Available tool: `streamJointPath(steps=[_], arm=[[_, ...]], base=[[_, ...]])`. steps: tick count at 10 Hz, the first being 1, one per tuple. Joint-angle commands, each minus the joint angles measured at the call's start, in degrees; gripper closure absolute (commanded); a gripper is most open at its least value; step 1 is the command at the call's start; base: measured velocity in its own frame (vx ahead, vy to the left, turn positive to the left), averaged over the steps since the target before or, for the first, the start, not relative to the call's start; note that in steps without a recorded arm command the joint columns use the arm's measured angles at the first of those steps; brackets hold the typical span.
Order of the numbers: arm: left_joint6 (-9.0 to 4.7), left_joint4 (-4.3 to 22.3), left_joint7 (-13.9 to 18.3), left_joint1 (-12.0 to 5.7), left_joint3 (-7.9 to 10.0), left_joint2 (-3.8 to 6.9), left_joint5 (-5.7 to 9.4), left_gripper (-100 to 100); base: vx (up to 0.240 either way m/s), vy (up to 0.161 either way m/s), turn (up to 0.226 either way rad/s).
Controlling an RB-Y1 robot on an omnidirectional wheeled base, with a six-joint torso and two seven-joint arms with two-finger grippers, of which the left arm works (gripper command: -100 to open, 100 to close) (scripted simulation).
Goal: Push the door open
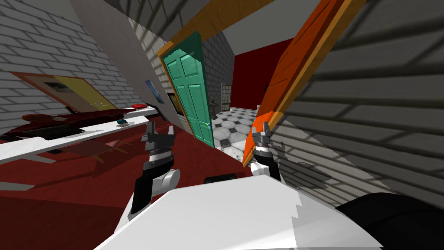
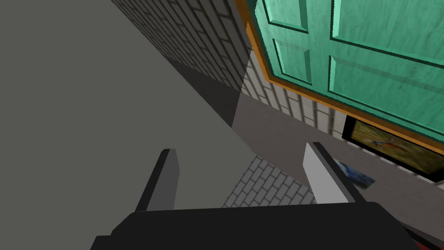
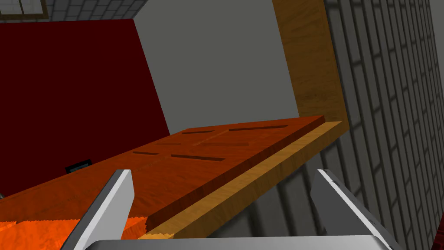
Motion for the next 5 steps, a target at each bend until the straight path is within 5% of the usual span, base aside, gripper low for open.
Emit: streamJointPath(steps=[1,5], arm=[[-0.5,1.6,-0.1,-0.15,-0.45,0.27,-0.22,-100],[-1.7,5.5,-0.5,-0.5,-1.52,0.81,-0.74,-100]], base=[[0.081,0.019,-0.113],[0.128,0.054,-0.05]])
